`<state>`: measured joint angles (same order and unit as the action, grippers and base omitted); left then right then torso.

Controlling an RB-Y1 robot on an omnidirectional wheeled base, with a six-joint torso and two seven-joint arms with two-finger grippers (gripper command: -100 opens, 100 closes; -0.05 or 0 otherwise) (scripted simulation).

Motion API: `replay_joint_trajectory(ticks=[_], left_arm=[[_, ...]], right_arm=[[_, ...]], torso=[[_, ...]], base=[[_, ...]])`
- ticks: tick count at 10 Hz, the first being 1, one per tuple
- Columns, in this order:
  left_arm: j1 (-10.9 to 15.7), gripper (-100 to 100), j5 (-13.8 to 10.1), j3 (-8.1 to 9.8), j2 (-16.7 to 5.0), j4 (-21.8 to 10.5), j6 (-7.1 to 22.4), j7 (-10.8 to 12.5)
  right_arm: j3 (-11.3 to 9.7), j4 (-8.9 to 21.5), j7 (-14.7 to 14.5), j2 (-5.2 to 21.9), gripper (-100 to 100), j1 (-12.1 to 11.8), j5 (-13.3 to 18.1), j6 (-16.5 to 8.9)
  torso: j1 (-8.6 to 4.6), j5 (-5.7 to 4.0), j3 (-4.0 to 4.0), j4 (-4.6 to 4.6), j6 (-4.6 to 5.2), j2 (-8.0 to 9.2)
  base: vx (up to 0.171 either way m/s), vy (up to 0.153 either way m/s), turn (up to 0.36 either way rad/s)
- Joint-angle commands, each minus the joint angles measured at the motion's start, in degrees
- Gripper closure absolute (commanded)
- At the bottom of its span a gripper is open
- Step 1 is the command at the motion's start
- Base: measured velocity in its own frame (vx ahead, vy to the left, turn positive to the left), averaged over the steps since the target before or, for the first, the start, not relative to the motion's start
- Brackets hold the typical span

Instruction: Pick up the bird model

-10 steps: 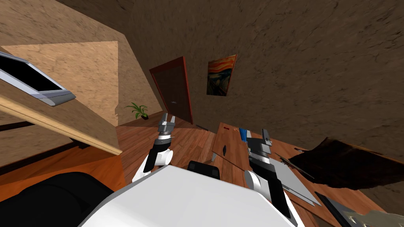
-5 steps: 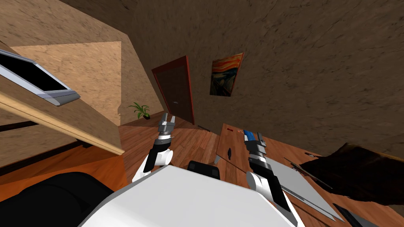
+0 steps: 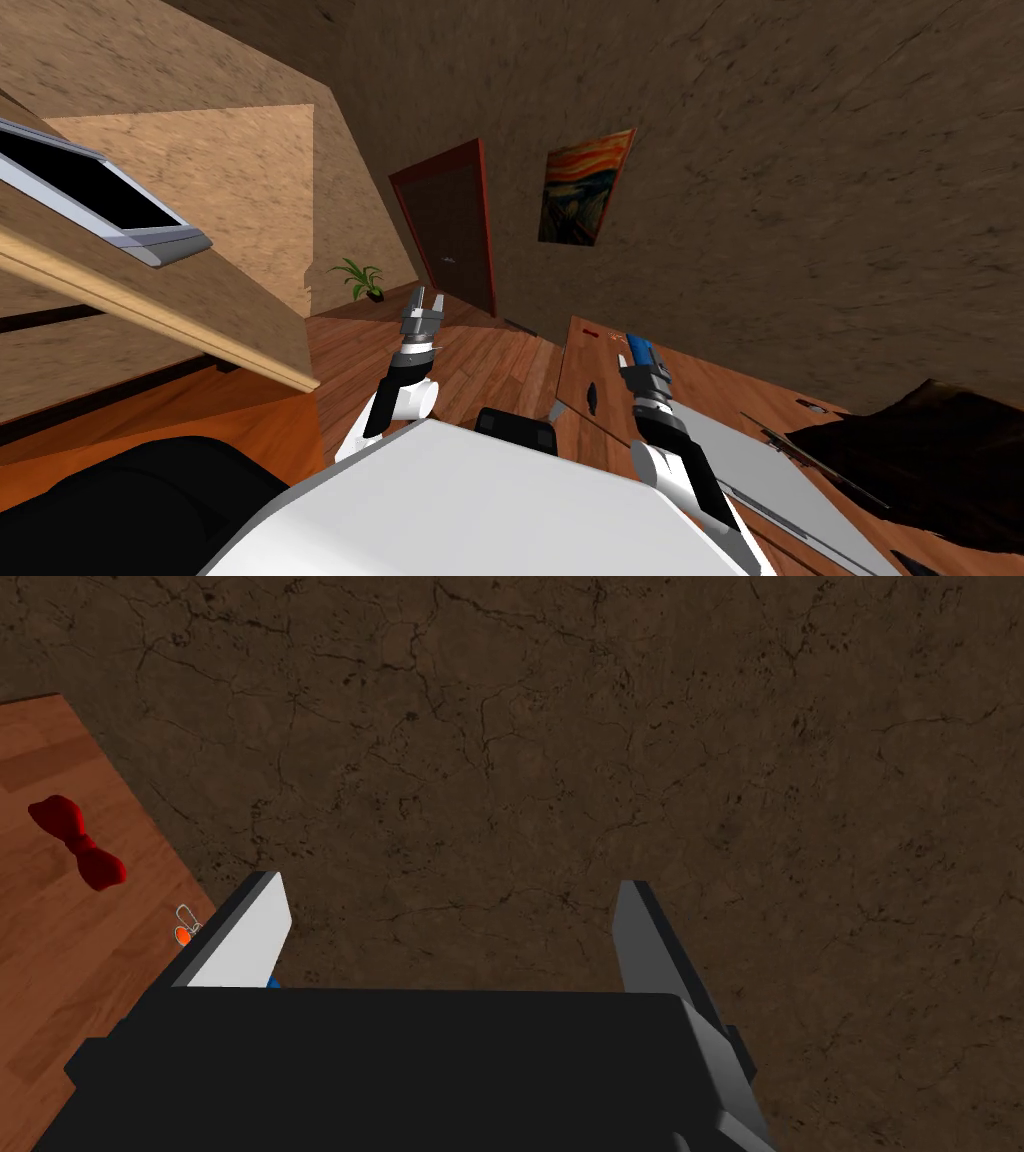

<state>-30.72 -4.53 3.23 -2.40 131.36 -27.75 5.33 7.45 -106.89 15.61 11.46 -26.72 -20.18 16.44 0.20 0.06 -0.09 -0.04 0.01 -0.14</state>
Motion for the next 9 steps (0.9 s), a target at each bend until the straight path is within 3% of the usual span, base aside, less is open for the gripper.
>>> replay_joint_trajectory(ticks=[1, 2, 4, 5, 6, 9], left_arm=[[0.0, 0, 0.0, 0.0, 0.0, 0.0, 0.0, 0.0], [0.0, 0, 0.0, 0.0, 0.0, 0.0, 0.0, 0.0], [0.0, 0, 0.0, 0.0, 0.0, 0.0, 0.0, 0.0], [0.0, 0, 0.0, 0.0, 0.0, 0.0, 0.0, 0.0], [0.0, 0, 0.0, 0.0, 0.0, 0.0, 0.0, 0.0], [0.0, 0, 0.0, 0.0, 0.0, 0.0, 0.0, 0.0]], right_arm=[[0.6, 2.9, 1.4, 1.0, -100, 0.5, -2.2, -2.0], [1.2, 4.9, 2.6, 2.0, -100, 1.1, -4.1, -3.9], [1.2, 6.3, 2.6, 2.0, -100, 1.1, -4.3, -3.9], [1.9, 8.3, 3.9, 2.9, -100, 1.7, -6.5, -5.9], [1.9, 9.4, 3.9, 2.9, -100, 1.7, -6.5, -5.9], [3.4, 15.0, 6.5, 4.7, -100, 3.0, -10.9, -10.0]], torso=[[0.0, 0.0, 0.0, 0.0, 0.0, 0.0], [-0.01, -0.01, -0.01, 0.0, -0.01, -0.01], [0.08, 0.02, 0.0, 0.0, 0.0, 0.0], [-0.04, -0.01, 0.04, 0.01, 0.01, 0.07], [-0.05, -0.01, 0.02, 0.01, -0.01, 0.02], [-0.06, -0.02, 0.01, 0.0, 0.01, 0.03]], base=[[0.041, 0.055, 0.042], [0.049, 0.09, 0.075], [0.031, 0.058, 0.009], [0.038, 0.044, 0.044], [0.039, 0.045, 0.032], [0.045, 0.049, 0.046]])
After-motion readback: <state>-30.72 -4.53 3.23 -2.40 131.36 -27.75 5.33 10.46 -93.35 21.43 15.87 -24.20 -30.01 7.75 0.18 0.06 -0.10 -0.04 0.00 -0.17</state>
